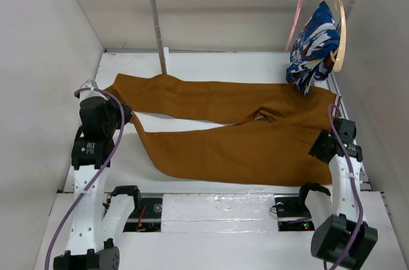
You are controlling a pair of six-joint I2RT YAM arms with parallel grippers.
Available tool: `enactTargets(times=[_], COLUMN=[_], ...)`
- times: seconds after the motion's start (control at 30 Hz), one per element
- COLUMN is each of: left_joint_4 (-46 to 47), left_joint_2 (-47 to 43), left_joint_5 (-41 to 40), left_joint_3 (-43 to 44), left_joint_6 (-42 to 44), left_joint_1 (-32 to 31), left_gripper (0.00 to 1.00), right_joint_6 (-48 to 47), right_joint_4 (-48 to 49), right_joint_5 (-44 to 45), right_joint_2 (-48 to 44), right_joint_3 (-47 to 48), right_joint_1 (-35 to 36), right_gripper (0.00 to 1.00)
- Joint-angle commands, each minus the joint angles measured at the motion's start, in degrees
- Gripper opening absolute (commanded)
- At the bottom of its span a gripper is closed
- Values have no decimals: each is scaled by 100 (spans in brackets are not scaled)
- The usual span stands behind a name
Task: Place the trousers on the hanger
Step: Flatten out the trousers at the center of the board.
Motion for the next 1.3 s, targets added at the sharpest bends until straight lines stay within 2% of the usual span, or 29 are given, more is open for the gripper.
enactTargets(times=[0.0,0.2,0.4,0.57,0.7,0.77,0.83,0.93,1.03,1.2,1.23,1.27], left_joint_4=[372,381,231,21,-103,-129,-138,-182,-217,-173,-147,-147], left_joint_2=[-128,-190,-155,-119,-66,-40,-14,-40,-110,-172,-189,-190], left_joint_5=[139,-143,-748,-1284,-1777,-1804,-1690,-1523,-1505,-1549,-1566,-1567], left_joint_3=[-139,-183,-69,36,142,125,72,-7,-60,-16,19,19], left_joint_6=[31,92,250,400,470,479,462,462,400,409,409,409], left_joint_1=[-223,-837,-1296,-1656,-1885,-1946,-1947,-1947,-2017,-2017,-2017,-2017], left_gripper=[0,0,0,0,0,0,0,0,0,0,0,0], right_joint_6=[711,1327,1231,914,993,976,575,3,-141,-167,-280,-281], right_joint_4=[-111,-42,881,1619,2251,2778,3347,2617,2324,1946,1780,1778], right_joint_5=[793,855,627,12,-375,-569,-1224,-1220,-1070,-798,-650,-648], right_joint_2=[599,1823,2588,3746,4126,4223,4504,4856,4472,3048,2620,2616], right_joint_3=[335,660,625,871,1065,1196,1363,2284,2340,1471,1025,1021], right_joint_1=[-458,-626,-697,-697,-618,-478,-416,-337,-432,-1152,-1580,-1584], right_gripper=[56,56,54,48,46,46,48,51,56,59,60,60])
